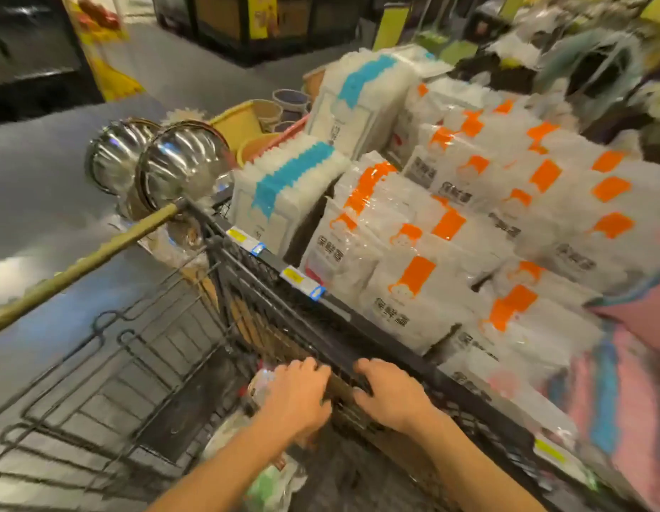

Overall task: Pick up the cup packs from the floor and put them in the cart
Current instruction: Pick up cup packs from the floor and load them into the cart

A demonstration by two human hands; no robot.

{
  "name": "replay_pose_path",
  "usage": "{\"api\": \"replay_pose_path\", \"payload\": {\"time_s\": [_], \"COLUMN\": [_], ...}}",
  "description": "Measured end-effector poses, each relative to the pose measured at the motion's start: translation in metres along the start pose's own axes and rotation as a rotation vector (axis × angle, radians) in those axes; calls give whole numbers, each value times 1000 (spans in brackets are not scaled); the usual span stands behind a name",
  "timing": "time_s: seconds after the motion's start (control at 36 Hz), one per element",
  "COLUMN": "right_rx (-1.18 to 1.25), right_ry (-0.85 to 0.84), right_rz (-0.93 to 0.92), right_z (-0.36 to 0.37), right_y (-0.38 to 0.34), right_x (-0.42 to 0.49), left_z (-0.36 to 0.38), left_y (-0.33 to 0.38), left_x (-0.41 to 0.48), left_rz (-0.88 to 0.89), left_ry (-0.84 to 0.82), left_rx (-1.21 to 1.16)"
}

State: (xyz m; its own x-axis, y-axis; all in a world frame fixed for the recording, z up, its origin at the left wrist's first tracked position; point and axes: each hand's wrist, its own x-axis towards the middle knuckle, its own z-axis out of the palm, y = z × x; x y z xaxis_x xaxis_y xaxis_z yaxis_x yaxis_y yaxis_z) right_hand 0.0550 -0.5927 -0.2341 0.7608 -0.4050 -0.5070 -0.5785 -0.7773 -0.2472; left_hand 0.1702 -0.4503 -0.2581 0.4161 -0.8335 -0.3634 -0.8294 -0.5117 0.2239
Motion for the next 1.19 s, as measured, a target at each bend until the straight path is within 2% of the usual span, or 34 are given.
{"api": "replay_pose_path", "payload": {"time_s": [0.11, 0.31, 0.67, 0.83, 1.0, 1.19], "right_rx": [25, 88, 218, 336, 482, 619], "right_ry": [143, 378, 571, 647, 674, 656], "right_rz": [47, 204, 776, 1117, 1393, 1662], "right_z": [-25, -37, 12, 72, 153, 243], "right_y": [36, 94, 158, 143, 93, 18], "right_x": [-80, -235, -505, -608, -696, -781], "left_z": [-44, -87, -76, -37, 19, 94], "left_y": [60, 188, 442, 511, 553, 576], "left_x": [-21, -68, -161, -226, -314, -434], "left_rz": [111, 358, 983, 1302, 1565, 1769], "left_ry": [43, 122, 91, -5, -154, -244], "left_rx": [114, 104, 288, 342, 474, 530]}}
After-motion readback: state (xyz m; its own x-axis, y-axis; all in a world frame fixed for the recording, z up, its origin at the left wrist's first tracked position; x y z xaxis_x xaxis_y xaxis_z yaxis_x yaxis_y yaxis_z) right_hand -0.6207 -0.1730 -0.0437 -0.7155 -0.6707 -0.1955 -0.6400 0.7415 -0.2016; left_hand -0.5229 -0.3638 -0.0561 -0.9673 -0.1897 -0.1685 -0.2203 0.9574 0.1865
